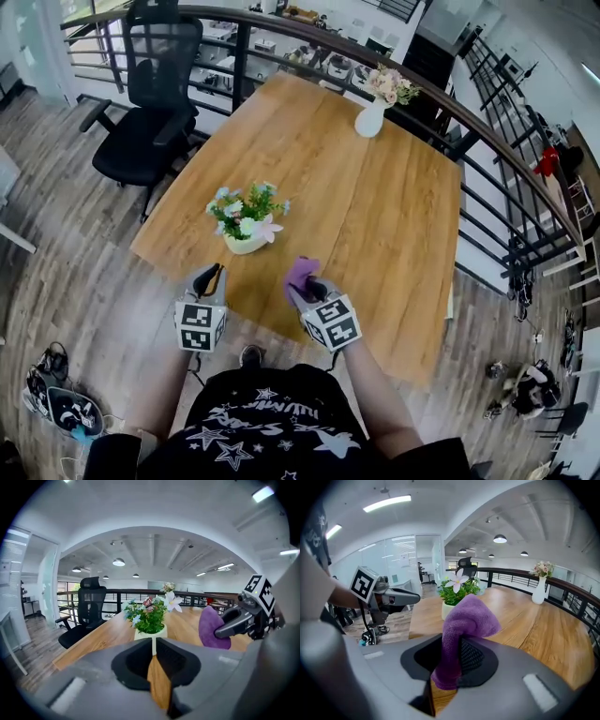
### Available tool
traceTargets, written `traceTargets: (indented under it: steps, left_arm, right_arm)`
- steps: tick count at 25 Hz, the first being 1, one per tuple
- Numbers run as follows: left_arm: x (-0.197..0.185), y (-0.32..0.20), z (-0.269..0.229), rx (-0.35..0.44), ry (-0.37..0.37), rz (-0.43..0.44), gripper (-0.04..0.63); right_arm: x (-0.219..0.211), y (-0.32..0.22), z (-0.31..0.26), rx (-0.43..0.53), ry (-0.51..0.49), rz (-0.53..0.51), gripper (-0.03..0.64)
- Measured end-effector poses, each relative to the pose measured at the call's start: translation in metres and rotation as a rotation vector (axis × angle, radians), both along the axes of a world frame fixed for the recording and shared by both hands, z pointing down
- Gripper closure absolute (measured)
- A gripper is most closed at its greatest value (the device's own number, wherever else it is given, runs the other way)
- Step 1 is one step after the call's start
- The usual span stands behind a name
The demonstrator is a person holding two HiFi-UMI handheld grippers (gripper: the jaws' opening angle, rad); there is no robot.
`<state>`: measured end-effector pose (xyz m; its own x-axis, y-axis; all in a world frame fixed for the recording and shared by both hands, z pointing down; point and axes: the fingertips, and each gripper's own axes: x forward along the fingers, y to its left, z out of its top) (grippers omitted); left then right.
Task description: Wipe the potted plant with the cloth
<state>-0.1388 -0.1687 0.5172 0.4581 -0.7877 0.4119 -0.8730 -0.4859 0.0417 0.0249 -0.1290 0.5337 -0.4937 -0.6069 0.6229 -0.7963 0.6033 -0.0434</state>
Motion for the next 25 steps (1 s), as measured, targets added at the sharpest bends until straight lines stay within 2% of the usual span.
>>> traceTargets:
  steps: [2,8,17,25]
  left_arm:
    - [0.008,0.003,-0.007,0.002,0.020,-0.017,0.594]
    - [0.023,0.028,-0.016,-0.031,0.068,-0.061,0.594]
    - [0.066,0.080,-0.026,-0.003,0.061,-0.098,0.594]
    - [0.089,0.136,-0.033,0.009,0.081,-0.133,0.594]
  right_arm:
    - [0.005,-0.003,-0.006,0.011,-0.012,0.000,0.529]
    - [0.017,0.017,-0.020,0.028,-0.059,-0.026,0.529]
    - [0.064,0.063,-0.024,0.071,-0.102,-0.064,0.532]
    - [0.082,0.111,-0.029,0.073,-0.161,-0.063,0.534]
